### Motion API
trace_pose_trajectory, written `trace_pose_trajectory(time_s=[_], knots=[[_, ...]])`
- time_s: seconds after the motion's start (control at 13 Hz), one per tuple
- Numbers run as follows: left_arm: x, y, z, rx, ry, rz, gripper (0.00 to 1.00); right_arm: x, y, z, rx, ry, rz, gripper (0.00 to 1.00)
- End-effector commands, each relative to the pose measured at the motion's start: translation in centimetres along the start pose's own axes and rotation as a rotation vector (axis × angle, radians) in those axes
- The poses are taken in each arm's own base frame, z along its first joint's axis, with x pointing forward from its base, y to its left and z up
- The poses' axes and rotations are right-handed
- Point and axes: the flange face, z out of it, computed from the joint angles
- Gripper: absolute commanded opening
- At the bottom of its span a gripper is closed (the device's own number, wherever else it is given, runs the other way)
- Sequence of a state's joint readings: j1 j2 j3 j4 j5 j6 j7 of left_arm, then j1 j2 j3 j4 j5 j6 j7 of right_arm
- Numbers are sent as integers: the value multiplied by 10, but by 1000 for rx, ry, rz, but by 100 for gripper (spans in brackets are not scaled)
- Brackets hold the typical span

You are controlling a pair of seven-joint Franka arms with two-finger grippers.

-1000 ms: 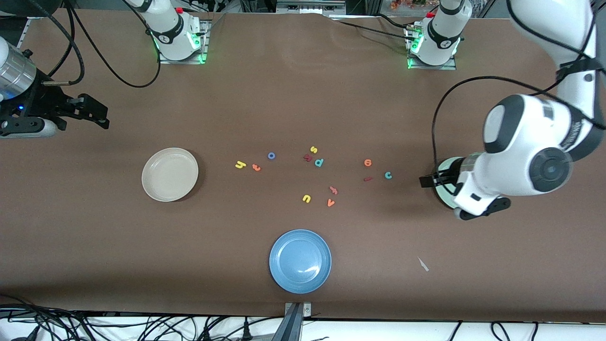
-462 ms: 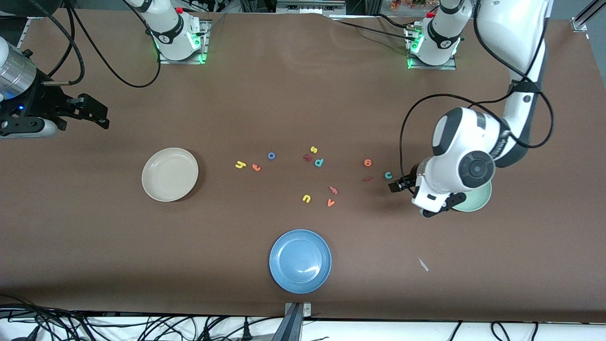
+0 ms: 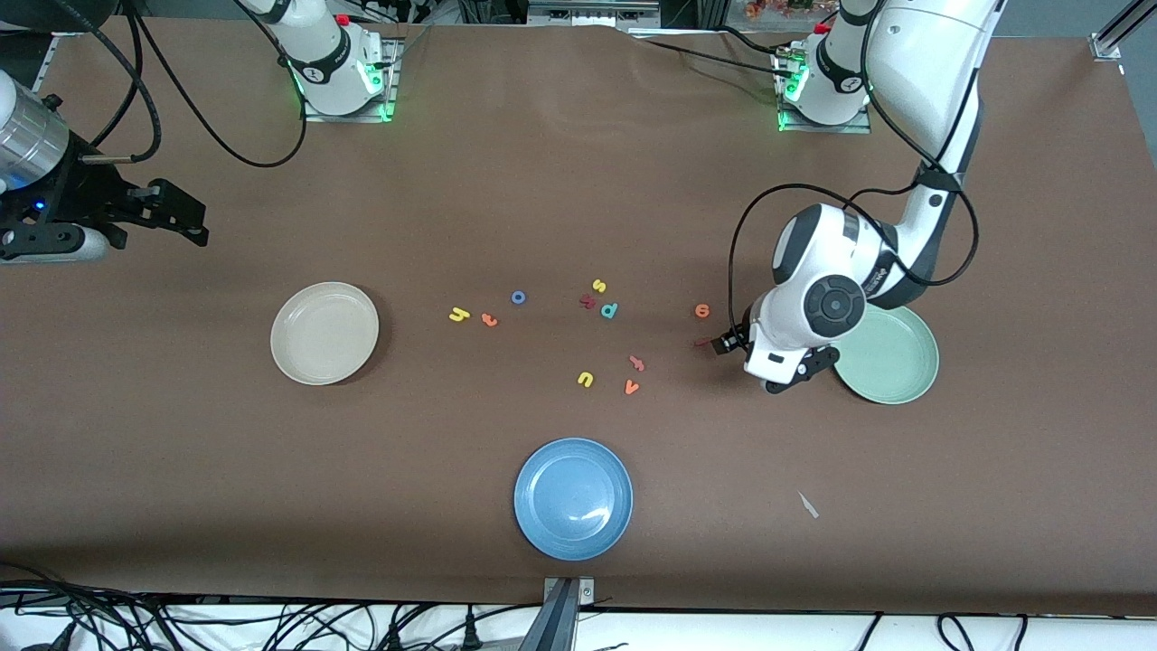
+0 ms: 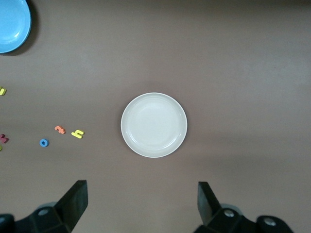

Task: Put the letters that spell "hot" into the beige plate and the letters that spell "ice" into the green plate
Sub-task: 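Reach the left gripper down to the orange ring letter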

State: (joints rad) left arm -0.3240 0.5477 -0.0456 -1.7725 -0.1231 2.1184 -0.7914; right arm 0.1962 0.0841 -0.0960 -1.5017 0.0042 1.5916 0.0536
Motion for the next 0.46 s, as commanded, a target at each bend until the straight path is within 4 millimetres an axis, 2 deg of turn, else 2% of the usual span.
trace_pose_trajectory(time_s=[0.0,0.23,0.38], knots=[[-25,4,19,-31,-2,-15,80,-3,-1,-8,-5,4,-1,100],[-45,10,42,-52,11,-24,71,-3,-2,-7,-5,1,-3,100],[-51,9,53,-37,-4,-18,64,-3,-2,-7,-5,1,-1,100]])
